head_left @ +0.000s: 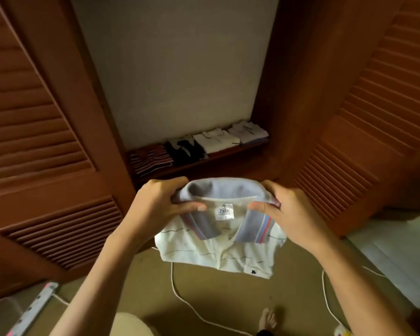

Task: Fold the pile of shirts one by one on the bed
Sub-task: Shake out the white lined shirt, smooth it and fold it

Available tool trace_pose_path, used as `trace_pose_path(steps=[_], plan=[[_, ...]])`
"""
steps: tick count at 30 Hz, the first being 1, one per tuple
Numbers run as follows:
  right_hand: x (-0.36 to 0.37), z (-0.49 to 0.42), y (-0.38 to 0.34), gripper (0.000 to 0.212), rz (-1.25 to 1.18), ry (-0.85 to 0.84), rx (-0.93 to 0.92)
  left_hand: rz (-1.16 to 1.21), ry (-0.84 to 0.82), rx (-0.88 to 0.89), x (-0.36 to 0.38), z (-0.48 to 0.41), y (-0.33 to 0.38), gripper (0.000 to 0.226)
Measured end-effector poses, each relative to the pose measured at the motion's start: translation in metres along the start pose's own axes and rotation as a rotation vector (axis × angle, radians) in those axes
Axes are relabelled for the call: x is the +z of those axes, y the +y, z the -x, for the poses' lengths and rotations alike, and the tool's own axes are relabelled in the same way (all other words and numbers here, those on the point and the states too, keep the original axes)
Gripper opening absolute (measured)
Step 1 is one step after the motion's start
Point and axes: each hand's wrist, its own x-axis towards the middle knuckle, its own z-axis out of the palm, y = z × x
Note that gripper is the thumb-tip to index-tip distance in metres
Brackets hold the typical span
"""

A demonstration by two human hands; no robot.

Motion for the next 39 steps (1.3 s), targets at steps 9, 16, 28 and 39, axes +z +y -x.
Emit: trace_pose_path(steps=[9, 16, 28, 39], plan=[[-0.045, -0.127, 0.139, 0.032, -0.121, -0.221, -0.141, -0.059, 0.149, -0.303, 0.092, -0.108, 0.005, 0.054], [-0.056, -0.216, 0.165, 0.024, -0.194, -0.275, -0.317, -0.137, 0.27, -0.355, 0.085, -0.159, 0.005, 0.051], [0.061, -0.397, 0.198, 0.024, -0.265, -0.314, -0.285, -0.02, 0.254, -0.523, 0.063, -0.259, -0.164, 0.041], [0.34, -0.587, 0.269, 0.013, -0.278, -0.353, -0.206, 0.125, 0.313, -0.681, 0.105, -0.31, -0.492, 0.025]])
